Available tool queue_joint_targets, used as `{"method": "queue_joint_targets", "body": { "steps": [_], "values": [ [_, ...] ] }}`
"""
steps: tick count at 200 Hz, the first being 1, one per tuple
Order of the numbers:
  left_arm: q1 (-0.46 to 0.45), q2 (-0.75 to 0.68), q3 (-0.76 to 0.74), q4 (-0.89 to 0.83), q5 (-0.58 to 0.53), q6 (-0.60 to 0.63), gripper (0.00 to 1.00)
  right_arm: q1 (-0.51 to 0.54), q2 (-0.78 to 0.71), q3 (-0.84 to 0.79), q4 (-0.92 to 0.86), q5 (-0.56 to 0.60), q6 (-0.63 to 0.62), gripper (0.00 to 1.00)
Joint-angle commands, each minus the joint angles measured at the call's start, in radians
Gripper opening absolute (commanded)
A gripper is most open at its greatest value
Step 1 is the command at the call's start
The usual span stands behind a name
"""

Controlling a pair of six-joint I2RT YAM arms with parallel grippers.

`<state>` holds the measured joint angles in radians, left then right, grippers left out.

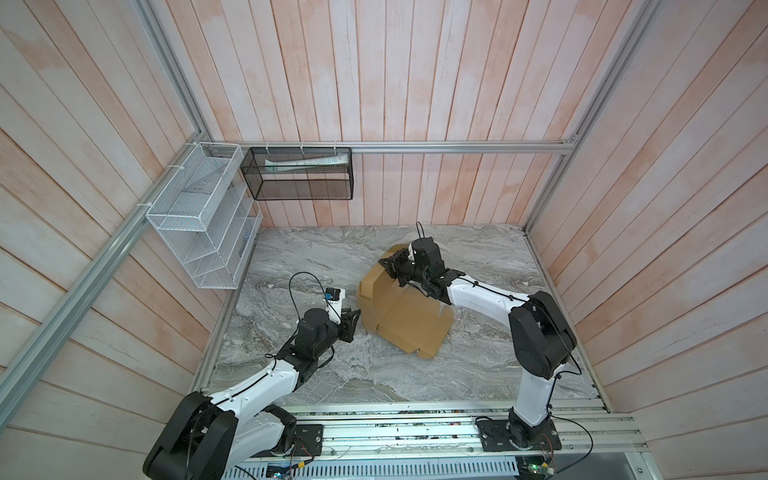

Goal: Fold the paper box

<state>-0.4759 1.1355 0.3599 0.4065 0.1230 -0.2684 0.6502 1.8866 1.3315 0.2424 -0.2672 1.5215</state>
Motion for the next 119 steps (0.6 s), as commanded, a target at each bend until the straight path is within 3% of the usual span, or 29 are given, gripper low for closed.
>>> {"method": "queue_joint_targets", "body": {
  "steps": [1, 119],
  "values": [
    [0.005, 0.012, 0.021, 0.047, 0.023, 0.028, 0.35, 0.026, 0.032, 0.035, 0.022, -0.016, -0.004, 0.0],
    [0.008, -0.023, -0.01, 0.038, -0.007, -0.01, 0.35, 0.052, 0.059, 0.034, 0.036, 0.005, -0.036, 0.0]
  ]
}}
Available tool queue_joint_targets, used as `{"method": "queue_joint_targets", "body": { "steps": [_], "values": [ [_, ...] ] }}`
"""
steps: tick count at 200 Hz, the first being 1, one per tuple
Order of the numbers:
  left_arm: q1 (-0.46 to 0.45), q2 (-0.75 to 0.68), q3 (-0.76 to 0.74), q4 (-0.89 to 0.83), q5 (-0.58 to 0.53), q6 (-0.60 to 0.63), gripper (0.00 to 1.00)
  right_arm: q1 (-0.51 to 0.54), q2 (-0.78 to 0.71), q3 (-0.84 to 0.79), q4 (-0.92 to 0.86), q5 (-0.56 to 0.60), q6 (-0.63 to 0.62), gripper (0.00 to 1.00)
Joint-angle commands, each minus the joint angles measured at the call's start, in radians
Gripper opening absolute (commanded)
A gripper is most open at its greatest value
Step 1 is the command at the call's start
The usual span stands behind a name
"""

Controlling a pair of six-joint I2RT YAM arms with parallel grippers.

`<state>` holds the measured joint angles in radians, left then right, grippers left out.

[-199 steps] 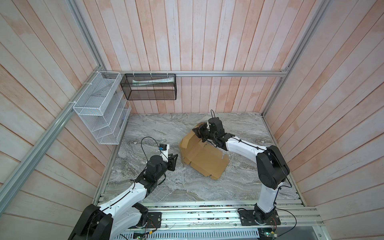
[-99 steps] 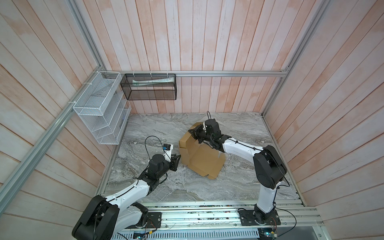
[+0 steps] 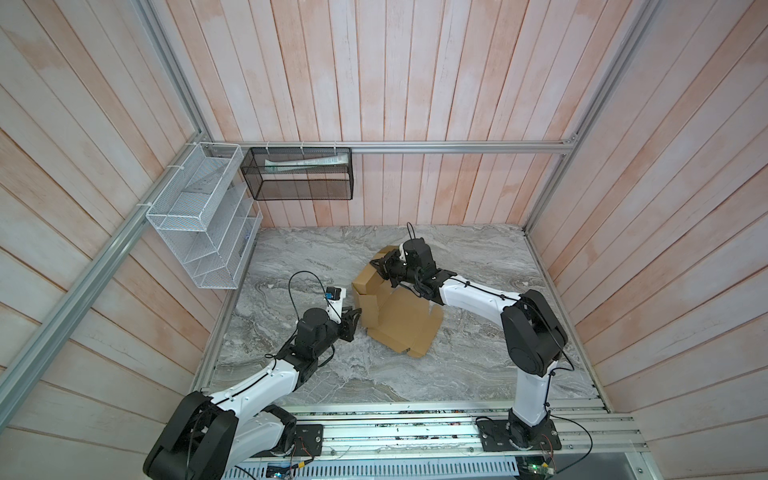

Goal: Fold the paper box

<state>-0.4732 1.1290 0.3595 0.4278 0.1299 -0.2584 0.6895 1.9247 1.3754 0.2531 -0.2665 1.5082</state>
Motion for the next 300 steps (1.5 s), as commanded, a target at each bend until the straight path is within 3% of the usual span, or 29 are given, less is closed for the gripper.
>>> {"method": "queue_joint_targets", "body": {
  "steps": [1, 155, 239, 300],
  "values": [
    [0.005, -0.017, -0.01, 0.016, -0.014, -0.021, 0.35, 0.013, 0.02, -0.012, 0.029, 0.004, -0.023, 0.0],
    [0.001, 0.048, -0.102, 0.115, -0.041, -0.122, 0.36, 0.041, 0.066, -0.195, 0.356, 0.041, 0.03, 0.0],
    [-0.049, 0.018, -0.111, 0.144, -0.038, -0.158, 0.38, 0.047, 0.076, -0.188, 0.359, 0.035, 0.033, 0.0],
    [-0.106, 0.09, -0.061, 0.167, -0.117, -0.167, 0.41, 0.05, 0.078, -0.19, 0.368, 0.033, 0.037, 0.0]
  ]
}}
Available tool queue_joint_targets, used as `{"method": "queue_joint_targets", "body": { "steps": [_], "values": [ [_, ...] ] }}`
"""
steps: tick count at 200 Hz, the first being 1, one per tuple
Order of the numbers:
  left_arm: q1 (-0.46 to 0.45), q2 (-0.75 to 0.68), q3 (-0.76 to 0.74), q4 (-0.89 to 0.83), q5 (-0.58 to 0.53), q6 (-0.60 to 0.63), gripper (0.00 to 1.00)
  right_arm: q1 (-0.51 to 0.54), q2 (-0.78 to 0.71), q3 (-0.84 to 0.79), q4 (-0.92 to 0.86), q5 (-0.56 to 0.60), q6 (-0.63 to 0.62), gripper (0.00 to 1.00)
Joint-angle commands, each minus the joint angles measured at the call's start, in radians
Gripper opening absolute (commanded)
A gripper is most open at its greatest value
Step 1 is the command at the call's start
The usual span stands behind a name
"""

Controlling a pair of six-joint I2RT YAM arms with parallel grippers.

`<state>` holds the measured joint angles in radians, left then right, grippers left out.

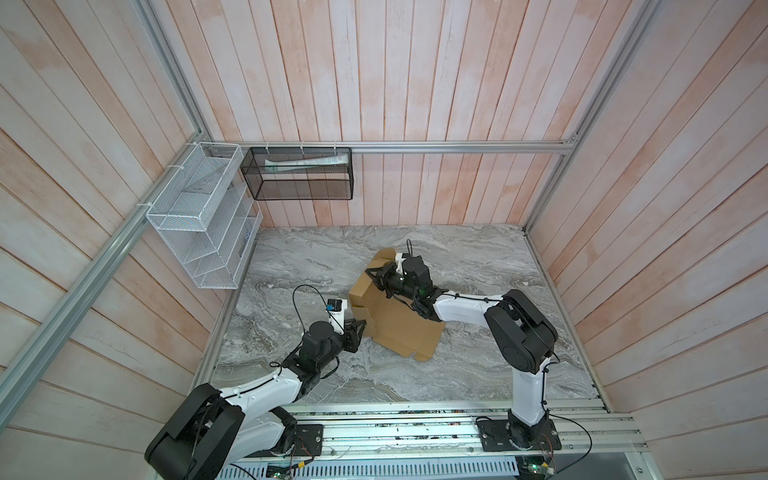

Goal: Fold the paper box

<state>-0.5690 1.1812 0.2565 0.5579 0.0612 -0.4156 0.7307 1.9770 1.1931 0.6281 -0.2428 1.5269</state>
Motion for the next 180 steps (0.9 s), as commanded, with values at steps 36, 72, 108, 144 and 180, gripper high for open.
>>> {"method": "queue_joint_targets", "body": {
  "steps": [36, 72, 108, 144, 180],
  "values": [
    [-0.02, 0.123, 0.095, 0.062, -0.077, -0.011, 0.41, 0.011, 0.026, -0.01, 0.002, 0.005, 0.021, 0.0],
    [-0.039, 0.192, 0.144, 0.065, -0.109, -0.016, 0.41, 0.012, 0.022, -0.02, 0.014, 0.005, 0.023, 0.0],
    [-0.061, 0.225, 0.177, 0.029, -0.183, -0.021, 0.4, 0.012, 0.017, -0.029, 0.022, 0.004, 0.023, 0.0],
    [-0.085, 0.222, 0.19, 0.002, -0.229, -0.042, 0.42, 0.011, 0.011, -0.044, 0.042, 0.002, 0.026, 0.0],
    [-0.127, 0.186, 0.188, -0.023, -0.31, -0.07, 0.44, 0.012, 0.006, -0.045, 0.079, -0.001, 0.024, 0.0]
  ]
}}
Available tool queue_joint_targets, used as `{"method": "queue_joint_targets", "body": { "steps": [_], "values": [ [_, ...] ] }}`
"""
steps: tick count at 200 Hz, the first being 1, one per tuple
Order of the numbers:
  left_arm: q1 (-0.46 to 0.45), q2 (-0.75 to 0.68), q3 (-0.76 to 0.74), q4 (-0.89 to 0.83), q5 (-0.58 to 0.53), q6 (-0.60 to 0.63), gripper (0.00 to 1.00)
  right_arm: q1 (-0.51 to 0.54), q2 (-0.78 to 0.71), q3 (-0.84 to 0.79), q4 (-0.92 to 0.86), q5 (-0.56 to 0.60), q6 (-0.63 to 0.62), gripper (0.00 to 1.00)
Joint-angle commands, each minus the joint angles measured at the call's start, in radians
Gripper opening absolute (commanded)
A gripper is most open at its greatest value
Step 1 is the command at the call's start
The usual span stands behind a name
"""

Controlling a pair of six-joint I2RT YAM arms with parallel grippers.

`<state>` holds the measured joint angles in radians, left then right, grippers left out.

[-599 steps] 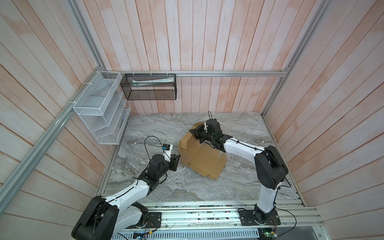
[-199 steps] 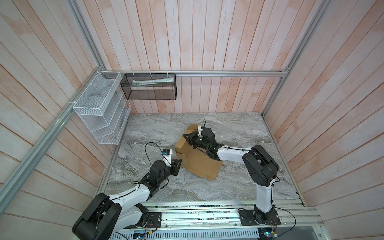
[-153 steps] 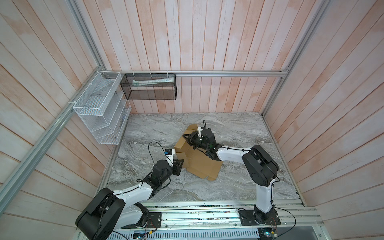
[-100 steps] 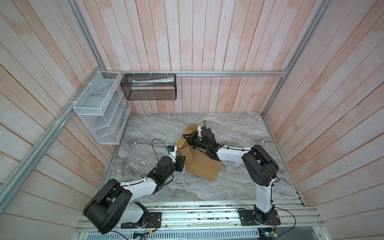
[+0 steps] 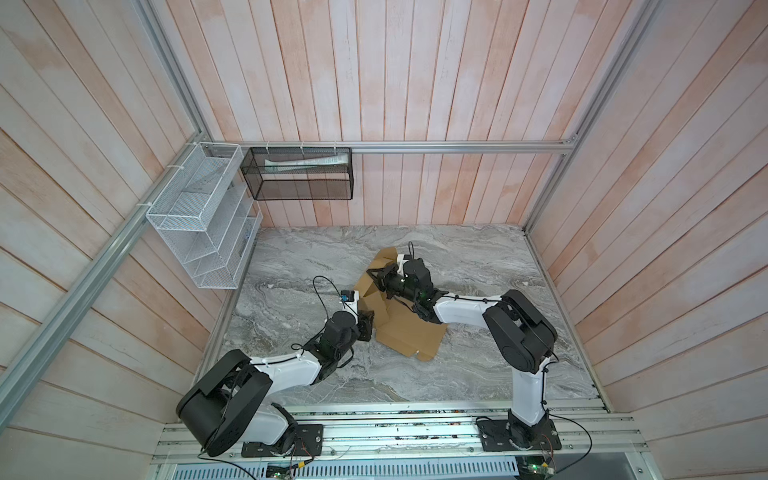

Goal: Fold the paper box

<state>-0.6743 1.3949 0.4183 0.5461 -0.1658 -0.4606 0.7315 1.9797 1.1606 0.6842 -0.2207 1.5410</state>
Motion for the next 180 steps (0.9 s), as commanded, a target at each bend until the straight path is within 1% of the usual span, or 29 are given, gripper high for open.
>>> {"method": "queue_joint_targets", "body": {
  "steps": [1, 52, 83, 125, 180],
  "values": [
    [-0.022, -0.028, 0.025, -0.012, -0.086, -0.024, 0.44, 0.011, 0.002, -0.013, 0.025, -0.023, 0.009, 0.0],
    [-0.03, -0.027, 0.031, -0.049, -0.182, -0.036, 0.47, 0.017, -0.003, -0.002, 0.083, -0.035, -0.004, 0.0],
    [-0.033, -0.004, 0.05, -0.063, -0.223, -0.057, 0.48, 0.02, -0.02, -0.03, 0.105, -0.033, -0.009, 0.0],
    [-0.047, 0.025, 0.083, -0.081, -0.313, -0.091, 0.5, 0.022, -0.03, -0.063, 0.132, -0.019, 0.0, 0.0],
    [-0.066, 0.069, 0.126, -0.09, -0.384, -0.108, 0.5, 0.029, -0.015, -0.075, 0.149, -0.022, 0.007, 0.0]
  ]
}}
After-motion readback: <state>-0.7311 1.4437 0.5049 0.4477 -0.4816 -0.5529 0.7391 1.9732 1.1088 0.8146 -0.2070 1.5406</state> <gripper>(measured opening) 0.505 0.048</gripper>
